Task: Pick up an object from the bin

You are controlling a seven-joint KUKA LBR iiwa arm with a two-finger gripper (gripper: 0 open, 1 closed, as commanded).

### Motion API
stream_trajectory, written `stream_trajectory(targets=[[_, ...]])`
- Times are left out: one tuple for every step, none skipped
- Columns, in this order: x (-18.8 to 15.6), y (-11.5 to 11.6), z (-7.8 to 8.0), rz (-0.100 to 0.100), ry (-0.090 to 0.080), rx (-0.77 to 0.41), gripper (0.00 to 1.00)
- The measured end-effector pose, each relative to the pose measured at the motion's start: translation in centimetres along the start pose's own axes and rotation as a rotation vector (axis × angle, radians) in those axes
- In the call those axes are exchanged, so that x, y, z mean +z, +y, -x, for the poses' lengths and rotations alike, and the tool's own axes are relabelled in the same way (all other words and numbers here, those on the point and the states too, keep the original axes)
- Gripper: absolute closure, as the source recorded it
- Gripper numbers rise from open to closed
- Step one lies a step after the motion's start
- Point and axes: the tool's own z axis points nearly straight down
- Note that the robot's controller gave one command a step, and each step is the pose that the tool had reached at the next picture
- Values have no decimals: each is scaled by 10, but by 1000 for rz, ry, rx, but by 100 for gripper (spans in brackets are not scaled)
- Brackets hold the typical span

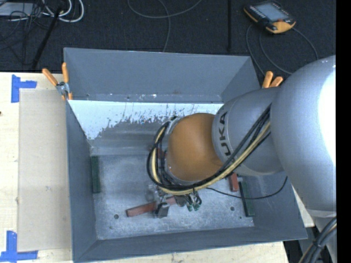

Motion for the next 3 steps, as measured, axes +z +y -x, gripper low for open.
stream_trajectory(targets=[[-5,0,-2,0,5,0,100],[-25,0,-3,-1,10,0,100],[-48,1,-2,-1,1,1,100]])
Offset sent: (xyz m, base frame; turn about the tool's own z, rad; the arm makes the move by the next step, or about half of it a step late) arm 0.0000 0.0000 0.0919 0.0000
